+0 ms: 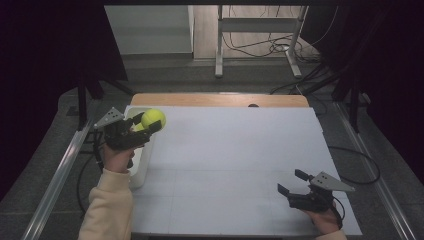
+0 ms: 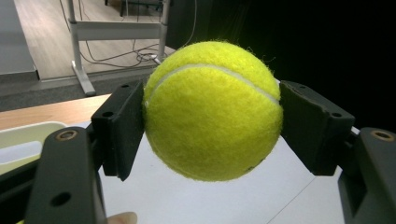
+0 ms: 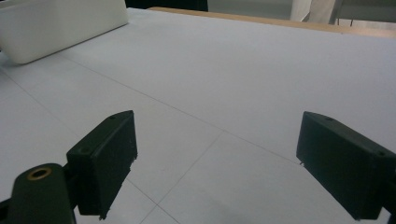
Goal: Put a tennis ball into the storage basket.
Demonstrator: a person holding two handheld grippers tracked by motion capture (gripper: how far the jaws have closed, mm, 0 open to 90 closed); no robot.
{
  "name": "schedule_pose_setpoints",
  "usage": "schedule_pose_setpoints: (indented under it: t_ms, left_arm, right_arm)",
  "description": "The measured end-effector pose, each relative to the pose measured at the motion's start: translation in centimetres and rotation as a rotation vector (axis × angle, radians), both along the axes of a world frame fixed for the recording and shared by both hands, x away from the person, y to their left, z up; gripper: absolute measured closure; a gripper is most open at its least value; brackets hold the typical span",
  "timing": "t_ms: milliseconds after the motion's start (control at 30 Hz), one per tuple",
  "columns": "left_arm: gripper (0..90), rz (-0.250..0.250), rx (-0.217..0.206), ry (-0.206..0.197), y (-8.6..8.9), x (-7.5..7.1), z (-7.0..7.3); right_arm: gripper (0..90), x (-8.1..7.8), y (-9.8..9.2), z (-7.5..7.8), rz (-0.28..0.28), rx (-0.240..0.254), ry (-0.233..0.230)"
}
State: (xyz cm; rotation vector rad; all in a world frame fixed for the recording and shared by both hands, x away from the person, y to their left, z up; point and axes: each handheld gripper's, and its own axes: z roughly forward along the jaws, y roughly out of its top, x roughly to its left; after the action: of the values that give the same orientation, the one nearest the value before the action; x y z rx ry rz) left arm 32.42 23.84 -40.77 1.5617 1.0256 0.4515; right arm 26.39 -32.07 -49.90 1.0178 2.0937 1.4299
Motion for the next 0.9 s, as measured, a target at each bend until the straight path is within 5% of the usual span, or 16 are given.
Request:
schedule_pose_setpoints:
  t_ms: [900]
  left_arm:
    - [27.1,0.088,0.035,0.030,2.2,0.0,-0.4]
  right_arm:
    - [12.7,0.0,0.0,0.0,0.000,-0.002,0.001]
